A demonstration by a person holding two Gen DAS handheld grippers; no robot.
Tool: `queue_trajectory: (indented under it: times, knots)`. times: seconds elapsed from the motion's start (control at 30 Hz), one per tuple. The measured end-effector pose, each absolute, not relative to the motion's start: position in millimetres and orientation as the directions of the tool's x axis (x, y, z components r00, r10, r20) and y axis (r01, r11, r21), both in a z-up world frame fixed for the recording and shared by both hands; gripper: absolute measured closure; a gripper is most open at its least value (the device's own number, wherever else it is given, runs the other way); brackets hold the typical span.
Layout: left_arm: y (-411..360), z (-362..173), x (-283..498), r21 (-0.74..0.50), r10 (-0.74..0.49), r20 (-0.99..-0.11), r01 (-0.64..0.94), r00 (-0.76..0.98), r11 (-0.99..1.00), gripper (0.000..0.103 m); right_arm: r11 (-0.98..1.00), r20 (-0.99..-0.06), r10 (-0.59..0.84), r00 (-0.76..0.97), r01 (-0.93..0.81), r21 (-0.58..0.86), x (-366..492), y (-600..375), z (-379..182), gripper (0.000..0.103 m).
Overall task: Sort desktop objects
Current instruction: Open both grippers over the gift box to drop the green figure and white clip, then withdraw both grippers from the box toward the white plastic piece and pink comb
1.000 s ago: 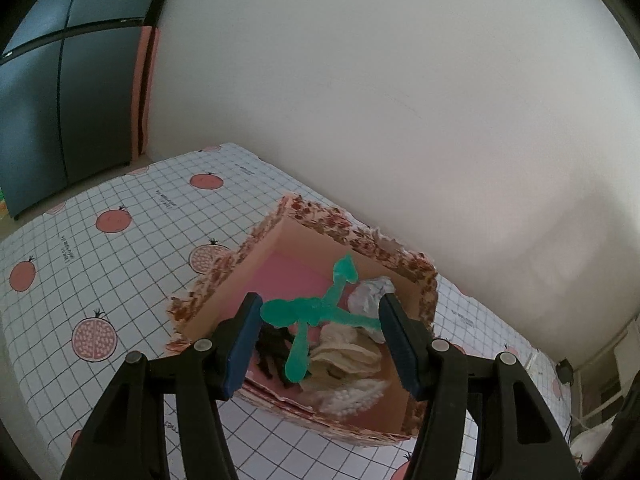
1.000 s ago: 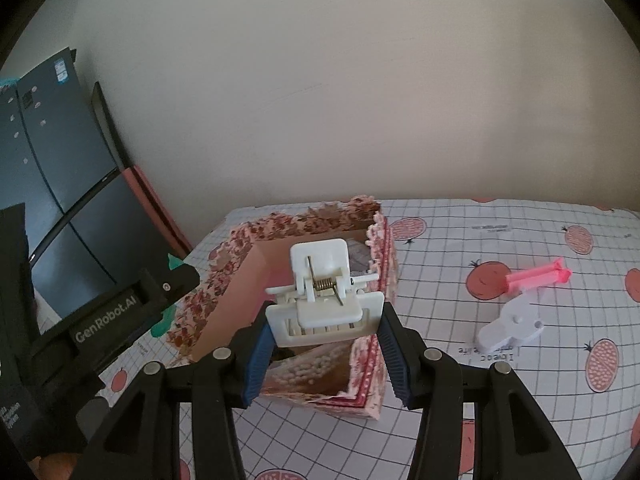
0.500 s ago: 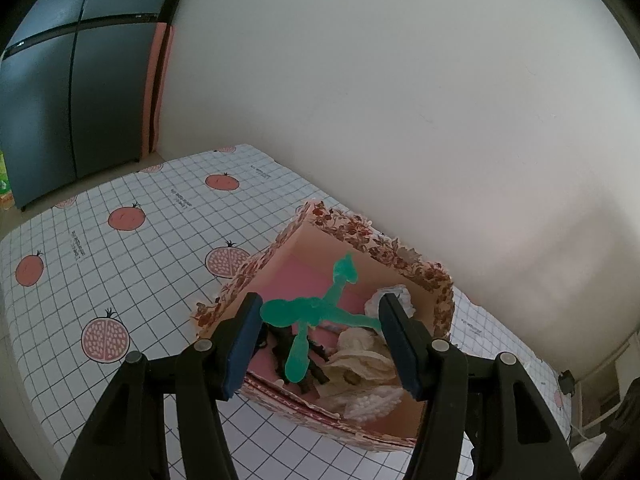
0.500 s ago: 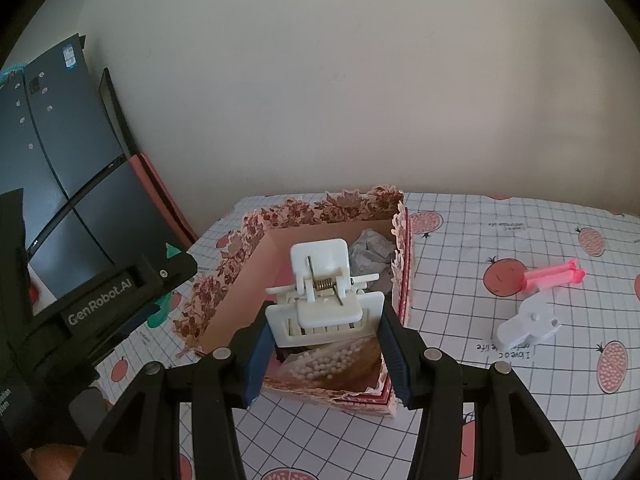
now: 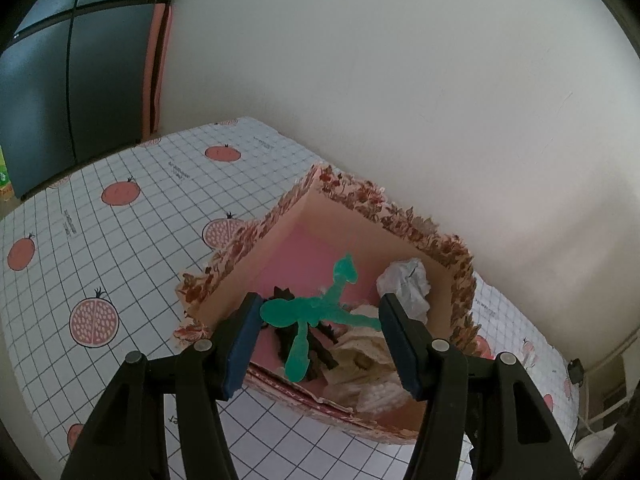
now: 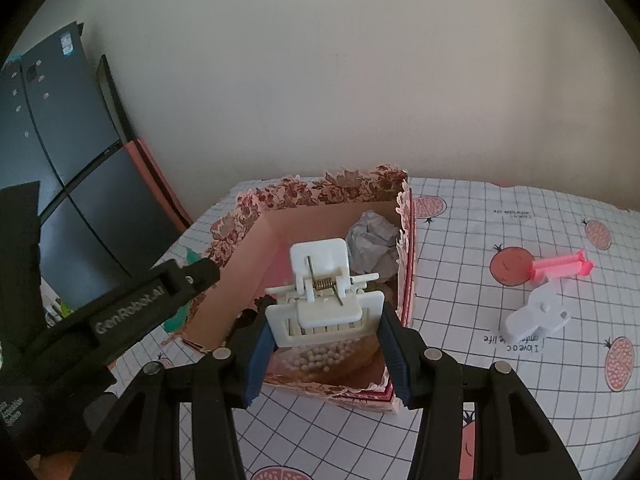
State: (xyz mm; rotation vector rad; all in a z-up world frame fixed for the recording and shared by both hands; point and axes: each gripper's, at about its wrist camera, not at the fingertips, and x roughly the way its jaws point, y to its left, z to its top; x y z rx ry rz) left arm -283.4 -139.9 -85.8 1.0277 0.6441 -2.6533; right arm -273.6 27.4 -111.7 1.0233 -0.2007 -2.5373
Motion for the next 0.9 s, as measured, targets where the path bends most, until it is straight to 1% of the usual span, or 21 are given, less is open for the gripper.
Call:
queue_trajectory:
  times: [0.4,0.57,0.6,0.63,0.67,0.9]
  knots:
    - [-138.2,-89.8,-288.2,-0.318,-0.030,-0.700,0.349,-0.714,-0.881,0.041,-0.913,-0.640,-0.407,-0.652,0.301,0.275,-274.9,28.9,-113.4,0.049]
    - [-138.0,-90.1,-288.9,-0.315,-0.027,-0.706,0.348,-0.707,-0.883,0.040,-0.913,-0.640,-0.408,-0.651,0.299,0.277,-274.6,28.8,-113.2,0.047]
    - [-138.1,-89.6,-288.8,-0.315,-0.028,-0.706,0.349,-0.707,-0.882,0.039,-0.913,-0.641,-0.408,-0.651,0.299,0.277,-274.7,28.7,-113.2,0.046]
    - [-138.2,-89.5,-288.8,-0.313,-0.030,-0.707,0.351,-0.707,-0.882,0.035,-0.913,-0.641,-0.407,-0.651,0.299,0.277,-275.0,28.6,-113.2,0.046]
    - [-138.3,-89.3,-288.6,-0.312,-0.033,-0.707,0.353,-0.706,-0.882,0.033,-0.913,-0.641,-0.407,-0.650,0.299,0.277,-275.1,28.5,-113.1,0.046]
    - [-138.6,-89.4,-288.5,-0.312,-0.031,-0.709,0.352,-0.705,-0.883,0.033,-0.913,-0.642,-0.408,-0.649,0.300,0.277,-275.4,28.6,-113.5,0.046]
